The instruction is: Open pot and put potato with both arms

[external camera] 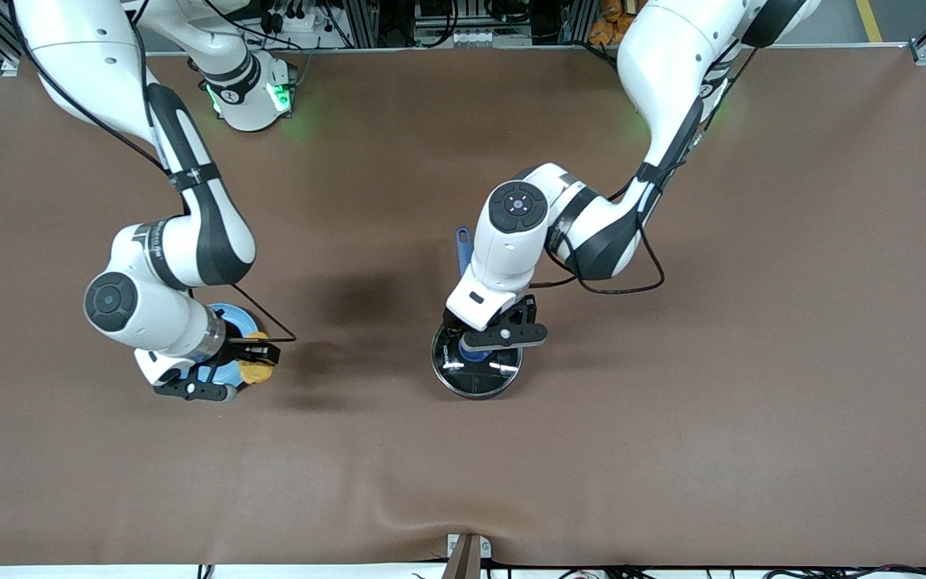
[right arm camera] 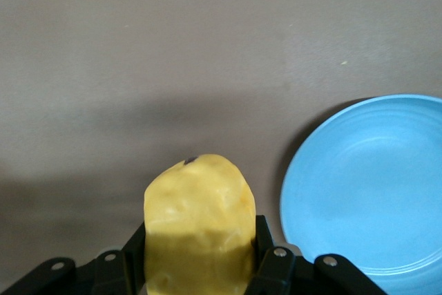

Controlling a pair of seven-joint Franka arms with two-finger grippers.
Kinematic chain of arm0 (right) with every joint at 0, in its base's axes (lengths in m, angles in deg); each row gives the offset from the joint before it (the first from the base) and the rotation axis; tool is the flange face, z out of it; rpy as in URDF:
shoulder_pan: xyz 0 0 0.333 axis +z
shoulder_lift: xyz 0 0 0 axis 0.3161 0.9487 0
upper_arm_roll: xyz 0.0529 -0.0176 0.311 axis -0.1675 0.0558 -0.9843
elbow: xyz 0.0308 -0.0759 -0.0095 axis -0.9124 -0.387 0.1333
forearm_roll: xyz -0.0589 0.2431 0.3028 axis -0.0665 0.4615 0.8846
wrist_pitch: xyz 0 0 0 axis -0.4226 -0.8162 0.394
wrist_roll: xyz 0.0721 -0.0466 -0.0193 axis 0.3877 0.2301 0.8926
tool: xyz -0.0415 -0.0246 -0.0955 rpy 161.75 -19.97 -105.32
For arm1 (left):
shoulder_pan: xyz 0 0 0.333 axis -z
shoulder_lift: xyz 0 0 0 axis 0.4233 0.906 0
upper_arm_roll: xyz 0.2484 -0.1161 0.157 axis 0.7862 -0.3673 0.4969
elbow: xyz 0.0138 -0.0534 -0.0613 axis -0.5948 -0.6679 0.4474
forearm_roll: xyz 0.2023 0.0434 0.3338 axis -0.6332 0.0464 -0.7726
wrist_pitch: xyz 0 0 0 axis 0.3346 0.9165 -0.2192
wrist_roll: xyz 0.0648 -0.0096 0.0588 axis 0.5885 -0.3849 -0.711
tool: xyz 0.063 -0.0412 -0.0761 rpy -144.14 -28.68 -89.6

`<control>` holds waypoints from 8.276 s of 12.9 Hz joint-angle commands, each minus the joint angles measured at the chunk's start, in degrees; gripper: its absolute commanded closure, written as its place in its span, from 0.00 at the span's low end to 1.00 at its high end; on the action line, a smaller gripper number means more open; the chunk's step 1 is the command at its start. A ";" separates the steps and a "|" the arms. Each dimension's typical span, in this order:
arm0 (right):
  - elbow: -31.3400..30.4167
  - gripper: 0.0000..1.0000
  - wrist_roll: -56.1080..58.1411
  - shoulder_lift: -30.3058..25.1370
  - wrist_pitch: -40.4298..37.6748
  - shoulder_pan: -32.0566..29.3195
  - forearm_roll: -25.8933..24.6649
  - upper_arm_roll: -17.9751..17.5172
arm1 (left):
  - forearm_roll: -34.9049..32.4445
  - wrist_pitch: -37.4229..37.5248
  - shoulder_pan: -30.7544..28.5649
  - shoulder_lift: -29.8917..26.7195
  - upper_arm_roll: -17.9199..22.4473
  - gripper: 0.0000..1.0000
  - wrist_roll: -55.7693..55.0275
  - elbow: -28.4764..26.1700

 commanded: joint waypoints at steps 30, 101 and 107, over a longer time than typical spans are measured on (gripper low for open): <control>11.84 1.00 -16.27 0.75 -1.38 13.26 0.85 -2.51 | 3.92 2.38 -0.85 -9.84 4.80 0.72 -4.73 -2.76; 1.41 0.00 6.81 -28.49 -28.98 -7.02 -7.51 0.74 | 11.15 38.59 -35.23 -36.76 3.55 0.00 39.76 -6.83; -1.95 0.00 8.85 -34.75 -29.85 -8.53 -9.79 0.83 | 11.49 38.78 -35.32 -36.85 4.88 0.00 39.76 -6.12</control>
